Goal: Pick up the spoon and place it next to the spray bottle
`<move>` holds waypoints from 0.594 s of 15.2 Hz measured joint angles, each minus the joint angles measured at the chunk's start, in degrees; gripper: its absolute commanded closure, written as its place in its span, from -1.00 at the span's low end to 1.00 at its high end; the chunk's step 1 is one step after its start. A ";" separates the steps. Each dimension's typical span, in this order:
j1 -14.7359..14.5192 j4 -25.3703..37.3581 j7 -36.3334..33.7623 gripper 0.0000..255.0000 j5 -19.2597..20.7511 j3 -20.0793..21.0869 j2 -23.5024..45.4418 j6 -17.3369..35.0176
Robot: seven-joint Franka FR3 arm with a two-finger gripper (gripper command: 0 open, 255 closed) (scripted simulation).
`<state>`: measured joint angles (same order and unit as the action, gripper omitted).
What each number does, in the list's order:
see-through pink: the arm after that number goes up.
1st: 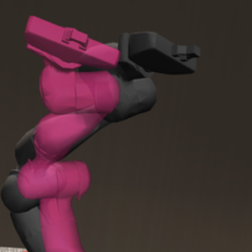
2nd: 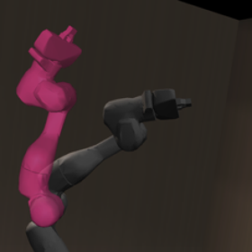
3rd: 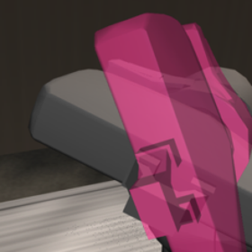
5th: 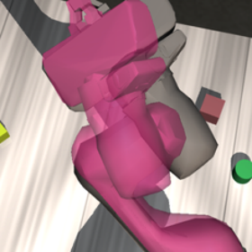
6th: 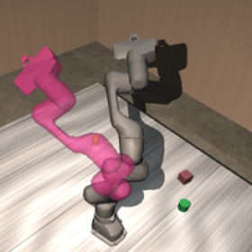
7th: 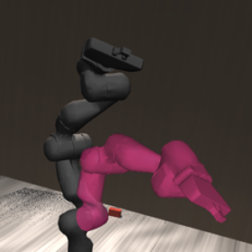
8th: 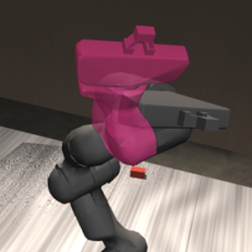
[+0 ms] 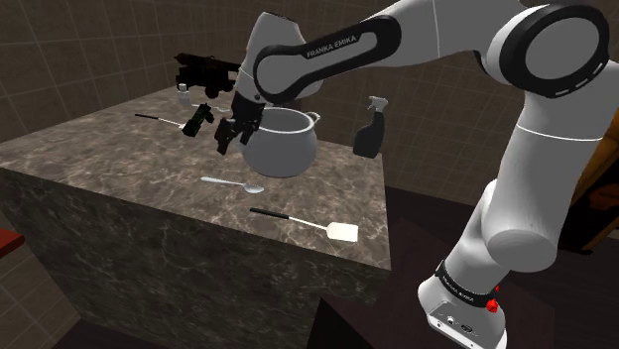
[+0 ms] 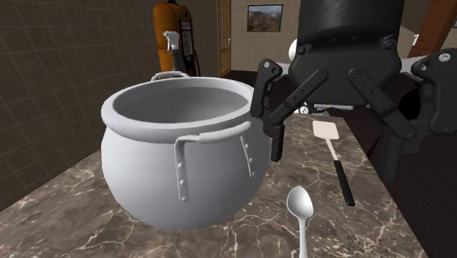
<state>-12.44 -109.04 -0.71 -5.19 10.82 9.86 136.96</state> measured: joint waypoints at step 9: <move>-1.29 3.40 -0.21 -1.00 1.72 0.71 11.23 7.62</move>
<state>-13.73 -105.64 -0.92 -3.47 11.53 21.08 144.58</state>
